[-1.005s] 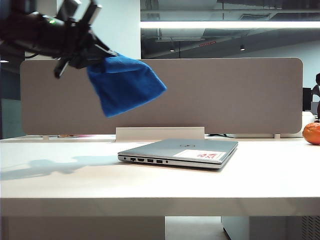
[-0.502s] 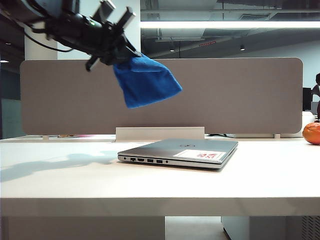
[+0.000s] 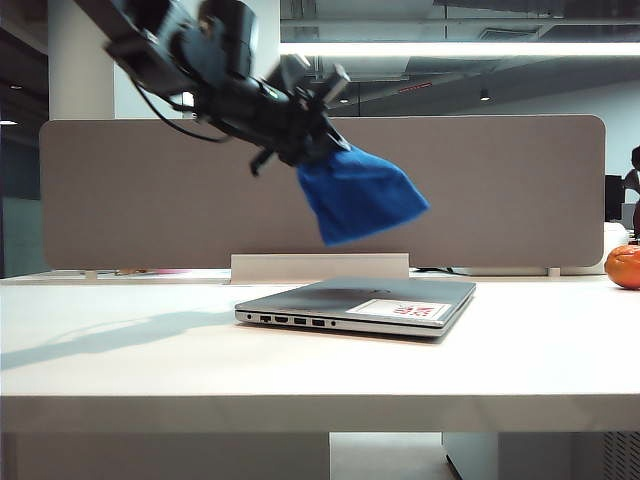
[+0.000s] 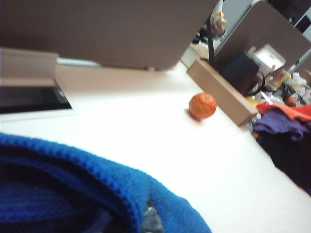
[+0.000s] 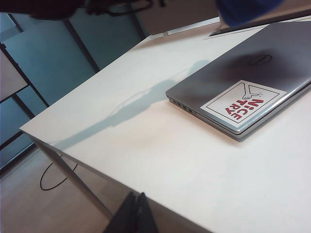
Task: Pick up the blue rag and put it over the laptop.
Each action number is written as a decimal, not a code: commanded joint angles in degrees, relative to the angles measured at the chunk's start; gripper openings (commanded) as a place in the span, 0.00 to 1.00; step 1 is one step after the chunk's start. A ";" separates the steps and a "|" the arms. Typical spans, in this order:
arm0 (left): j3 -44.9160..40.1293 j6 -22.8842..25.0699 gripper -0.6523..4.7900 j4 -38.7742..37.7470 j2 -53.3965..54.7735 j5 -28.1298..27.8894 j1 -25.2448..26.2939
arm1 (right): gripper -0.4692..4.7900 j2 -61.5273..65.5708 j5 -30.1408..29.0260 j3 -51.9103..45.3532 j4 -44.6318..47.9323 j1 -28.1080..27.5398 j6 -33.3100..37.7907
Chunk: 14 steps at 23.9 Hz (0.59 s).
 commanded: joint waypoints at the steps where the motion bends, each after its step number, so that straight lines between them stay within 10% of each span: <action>1: 4.35 0.04 0.11 -6.25 2.75 -0.11 -0.50 | 0.09 -0.13 0.11 -0.28 0.59 -0.02 -0.13; 14: 6.08 4.35 0.11 -32.57 5.46 -0.37 -0.79 | 0.09 -0.13 0.13 -0.28 0.59 -0.02 -0.15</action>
